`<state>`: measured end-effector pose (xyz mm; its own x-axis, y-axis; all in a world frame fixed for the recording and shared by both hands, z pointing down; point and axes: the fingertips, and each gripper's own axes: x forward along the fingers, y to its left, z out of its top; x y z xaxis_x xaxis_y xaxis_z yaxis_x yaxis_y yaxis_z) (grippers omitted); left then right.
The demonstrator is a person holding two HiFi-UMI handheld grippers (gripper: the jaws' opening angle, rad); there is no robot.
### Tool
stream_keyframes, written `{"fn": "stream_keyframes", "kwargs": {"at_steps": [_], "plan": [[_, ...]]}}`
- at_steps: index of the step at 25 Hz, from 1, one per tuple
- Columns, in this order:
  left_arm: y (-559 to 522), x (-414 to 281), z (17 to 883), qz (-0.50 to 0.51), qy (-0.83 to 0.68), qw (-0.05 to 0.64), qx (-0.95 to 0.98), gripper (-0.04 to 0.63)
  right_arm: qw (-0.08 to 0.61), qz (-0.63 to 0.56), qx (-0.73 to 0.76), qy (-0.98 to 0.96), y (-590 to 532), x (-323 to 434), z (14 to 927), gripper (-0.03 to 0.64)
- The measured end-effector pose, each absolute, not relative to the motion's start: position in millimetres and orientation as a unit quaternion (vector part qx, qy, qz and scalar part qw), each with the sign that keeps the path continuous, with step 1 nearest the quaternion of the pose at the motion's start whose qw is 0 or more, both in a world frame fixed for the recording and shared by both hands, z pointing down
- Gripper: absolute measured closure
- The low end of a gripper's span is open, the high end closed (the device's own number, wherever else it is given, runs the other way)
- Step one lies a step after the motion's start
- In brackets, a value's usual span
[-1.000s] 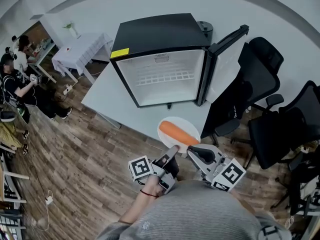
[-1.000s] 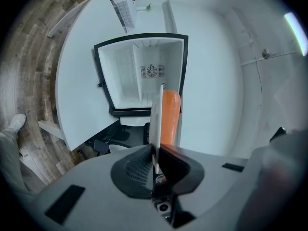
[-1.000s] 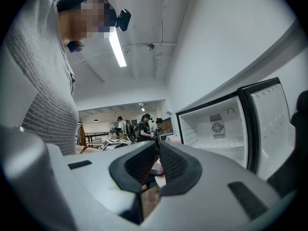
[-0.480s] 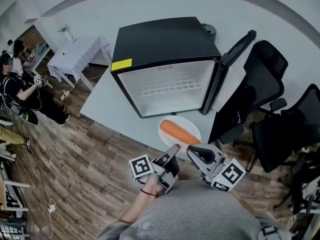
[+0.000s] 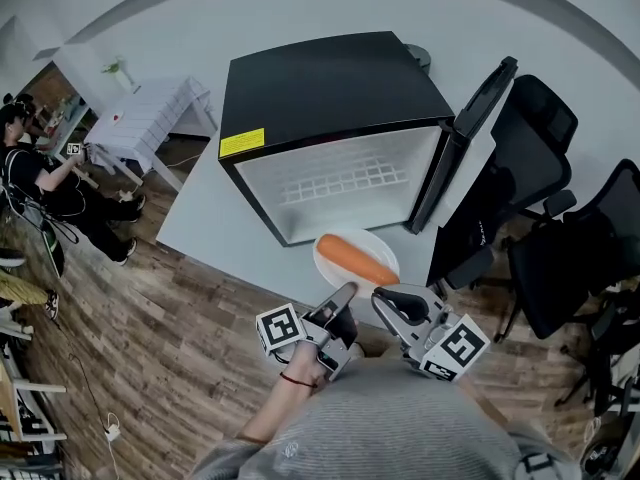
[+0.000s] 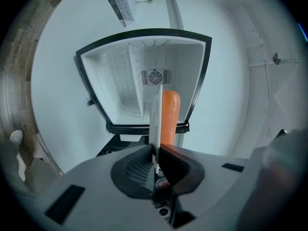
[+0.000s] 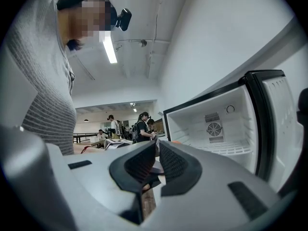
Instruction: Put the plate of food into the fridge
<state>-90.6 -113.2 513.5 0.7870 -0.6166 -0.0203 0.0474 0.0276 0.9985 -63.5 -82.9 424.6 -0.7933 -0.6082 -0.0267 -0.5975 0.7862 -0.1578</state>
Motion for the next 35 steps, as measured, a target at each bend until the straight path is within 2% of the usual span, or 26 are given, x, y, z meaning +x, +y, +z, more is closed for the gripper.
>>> {"fn": "stream_keyframes", "kwargs": {"at_steps": [35], "plan": [[-222.7, -63.2, 525.7, -0.3, -0.298, 0.666, 0.614, 0.554, 0.029, -0.08, -0.25, 0.965, -148.5, -10.9, 415.5, 0.6]]}}
